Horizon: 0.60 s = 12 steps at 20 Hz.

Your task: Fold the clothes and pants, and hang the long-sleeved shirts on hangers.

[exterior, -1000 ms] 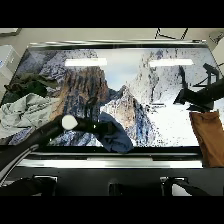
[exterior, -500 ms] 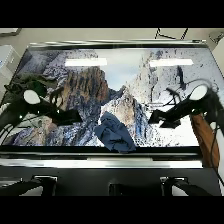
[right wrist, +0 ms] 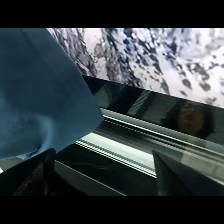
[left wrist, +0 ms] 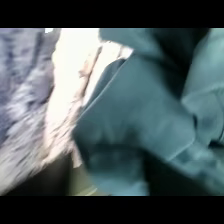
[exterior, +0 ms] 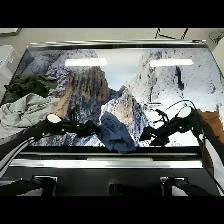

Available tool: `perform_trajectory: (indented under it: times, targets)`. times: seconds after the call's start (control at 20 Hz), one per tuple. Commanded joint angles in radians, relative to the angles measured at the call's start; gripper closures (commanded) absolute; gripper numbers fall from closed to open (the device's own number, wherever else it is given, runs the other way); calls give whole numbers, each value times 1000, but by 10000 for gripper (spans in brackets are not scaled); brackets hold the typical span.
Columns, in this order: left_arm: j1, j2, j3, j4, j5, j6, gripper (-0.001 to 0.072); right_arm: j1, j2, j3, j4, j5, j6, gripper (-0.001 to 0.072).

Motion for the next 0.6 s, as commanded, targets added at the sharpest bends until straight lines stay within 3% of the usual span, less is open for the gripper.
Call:
perform_trajectory:
  times: [0.0,0.05,0.25,0.45,0.5,0.55]
  targets:
    - [-41,-29,-17,-122,109,50,648,1,-1,-86,113,-72,-23,-8]
    - [-37,-24,-17,-122,109,61,677,1,-1,-121,163,-102,-40,-8]
    - [-30,0,-17,-121,109,74,678,2,-1,-243,366,-224,-119,-8]
    - [-30,21,-17,-122,108,74,679,97,-8,-266,424,-333,-124,5]
    - [-30,30,-17,-122,107,74,678,139,-9,-266,445,-362,-123,127]
    - [-29,43,-17,-122,109,74,678,165,-8,-261,451,-373,-123,440]
